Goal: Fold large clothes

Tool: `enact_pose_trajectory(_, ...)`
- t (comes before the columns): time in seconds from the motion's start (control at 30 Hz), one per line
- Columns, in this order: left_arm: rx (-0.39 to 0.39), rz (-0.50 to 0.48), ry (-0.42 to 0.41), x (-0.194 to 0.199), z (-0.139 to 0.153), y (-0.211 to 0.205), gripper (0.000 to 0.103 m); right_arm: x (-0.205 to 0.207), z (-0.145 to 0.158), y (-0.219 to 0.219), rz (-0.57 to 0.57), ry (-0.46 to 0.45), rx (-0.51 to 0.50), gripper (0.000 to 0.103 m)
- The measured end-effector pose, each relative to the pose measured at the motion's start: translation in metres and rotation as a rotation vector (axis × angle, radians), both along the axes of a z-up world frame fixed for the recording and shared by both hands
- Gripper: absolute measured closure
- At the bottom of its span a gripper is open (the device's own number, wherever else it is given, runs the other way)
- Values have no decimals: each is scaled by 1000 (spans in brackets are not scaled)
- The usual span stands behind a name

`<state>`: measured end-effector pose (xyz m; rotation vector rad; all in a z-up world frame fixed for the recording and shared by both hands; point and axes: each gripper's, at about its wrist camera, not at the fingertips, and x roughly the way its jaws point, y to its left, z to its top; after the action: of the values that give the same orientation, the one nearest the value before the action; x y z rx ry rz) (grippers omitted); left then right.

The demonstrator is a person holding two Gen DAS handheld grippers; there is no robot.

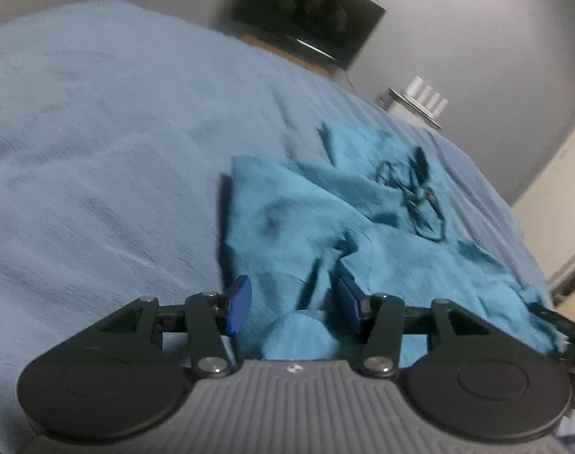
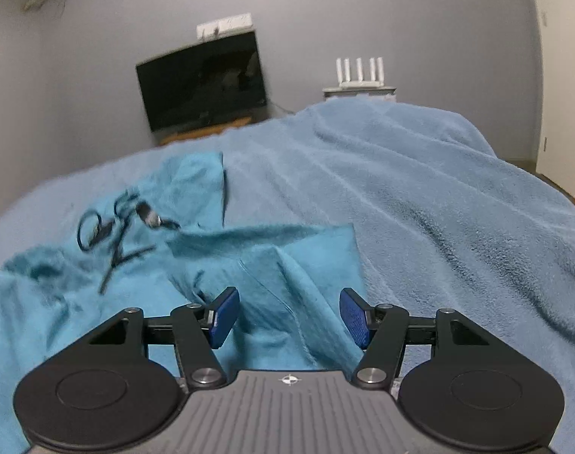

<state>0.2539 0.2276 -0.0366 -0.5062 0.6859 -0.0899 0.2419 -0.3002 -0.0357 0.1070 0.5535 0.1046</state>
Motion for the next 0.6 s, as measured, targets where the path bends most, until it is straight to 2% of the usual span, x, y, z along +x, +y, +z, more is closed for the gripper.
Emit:
enact_pose_trajectory(0.07,-30,-36,5,3,-1,1,55,3,-3,0,26,19,-18,41)
enact_pose_trajectory(0.13,-99,-79,13,4,0,2,55,5,-7,1,35,26,-36,45)
enact_pose_trajectory(0.2,-202,-82,23,1,-1,8,55,9,-10,1,38,38,-19,65)
enact_pose_trajectory(0.27,-281,-76,15,-3,1,14,55,9,-10,0,41,41,-1,71)
enact_pose_trajectory(0.3,-307,-78,1,-5,2,16,55,9,-9,1,37,32,2,77)
enact_pose_trajectory(0.37,-335,-88,-9,-4,3,18,55,7,-6,-3,24,18,21,82)
enact_pose_trajectory(0.47,-335,-97,19,0,-2,15,53,5,-6,-10,13,16,78,84)
enact_pose_trajectory(0.53,-383,-101,33,2,-7,18,51,7,-8,-13,13,23,98,83)
enact_pose_trajectory(0.6,-445,-89,29,-1,-10,25,37,8,-10,-15,14,35,116,76)
